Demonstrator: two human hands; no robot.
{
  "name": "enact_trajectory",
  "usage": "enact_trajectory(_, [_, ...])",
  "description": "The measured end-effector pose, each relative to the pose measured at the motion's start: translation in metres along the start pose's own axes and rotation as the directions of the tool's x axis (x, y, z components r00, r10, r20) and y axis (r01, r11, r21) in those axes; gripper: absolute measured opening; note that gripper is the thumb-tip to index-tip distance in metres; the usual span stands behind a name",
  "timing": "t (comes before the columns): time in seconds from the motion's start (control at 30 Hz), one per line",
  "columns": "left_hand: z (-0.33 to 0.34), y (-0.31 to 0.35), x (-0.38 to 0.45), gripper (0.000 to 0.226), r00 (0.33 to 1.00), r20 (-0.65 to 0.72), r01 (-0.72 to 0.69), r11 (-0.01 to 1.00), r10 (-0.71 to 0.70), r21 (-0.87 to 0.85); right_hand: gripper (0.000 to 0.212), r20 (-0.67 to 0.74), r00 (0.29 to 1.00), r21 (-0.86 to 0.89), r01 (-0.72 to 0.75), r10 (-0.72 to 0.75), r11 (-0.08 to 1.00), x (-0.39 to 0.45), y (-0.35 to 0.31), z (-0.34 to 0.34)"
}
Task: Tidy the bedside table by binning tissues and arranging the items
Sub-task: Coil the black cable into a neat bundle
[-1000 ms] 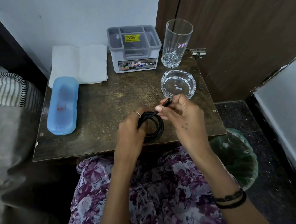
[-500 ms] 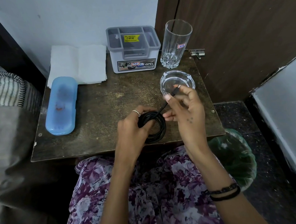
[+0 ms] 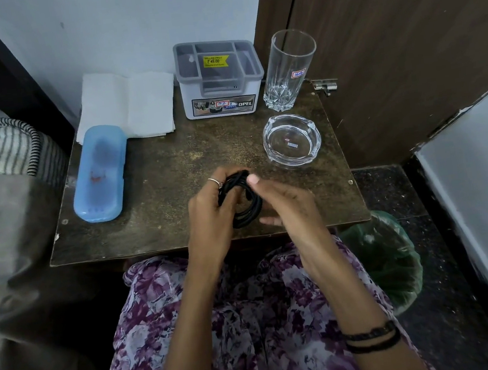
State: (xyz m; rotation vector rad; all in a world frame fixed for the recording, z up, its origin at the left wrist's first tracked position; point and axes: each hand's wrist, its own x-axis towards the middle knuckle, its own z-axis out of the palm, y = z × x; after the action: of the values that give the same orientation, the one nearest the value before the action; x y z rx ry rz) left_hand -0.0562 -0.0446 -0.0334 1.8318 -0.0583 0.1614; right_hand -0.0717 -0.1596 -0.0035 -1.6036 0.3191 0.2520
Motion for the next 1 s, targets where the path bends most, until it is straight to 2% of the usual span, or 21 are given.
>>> enact_trajectory(0.07, [0.001, -0.002, 0.000, 0.026, 1.000, 0.013, -0.007, 1.000, 0.007, 0.024, 0.015, 0.052, 0.999, -0.007, -0.013, 0.013, 1.000, -0.001, 0.001, -0.001])
enact_trajectory(0.17, [0.005, -0.002, 0.000, 0.028, 0.999, 0.039, -0.023, 0.998, 0.020, 0.056, 0.013, 0.020, 0.998, 0.004, -0.056, 0.056, 0.998, 0.003, 0.003, -0.003])
enact_trajectory(0.43, [0.005, -0.005, 0.002, 0.032, 0.993, 0.107, -0.057, 0.993, 0.046, 0.103, 0.026, -0.058, 0.993, 0.225, -0.087, 0.102, 0.971, 0.000, 0.006, 0.001])
enact_trajectory(0.6, [0.006, -0.002, 0.002, 0.035, 0.993, 0.116, -0.036, 0.997, 0.029, 0.062, 0.032, -0.070, 0.987, 0.502, -0.089, 0.143, 0.860, -0.002, 0.010, 0.002])
enact_trajectory(0.73, [0.010, 0.000, 0.003, 0.040, 0.994, 0.106, -0.042, 0.999, 0.039, 0.022, 0.032, -0.051, 0.990, 0.631, -0.072, 0.134, 0.772, 0.001, 0.011, 0.003])
enact_trajectory(0.9, [0.016, 0.004, 0.000, 0.038, 0.994, 0.111, 0.028, 0.998, -0.021, -0.055, 0.032, -0.158, 0.986, 0.588, 0.045, 0.060, 0.807, 0.005, 0.011, 0.005])
enact_trajectory(1.0, [0.018, 0.005, -0.002, 0.039, 0.991, 0.128, 0.053, 0.991, -0.036, -0.125, 0.032, -0.193, 0.980, 0.564, 0.064, 0.056, 0.823, 0.008, 0.009, 0.004])
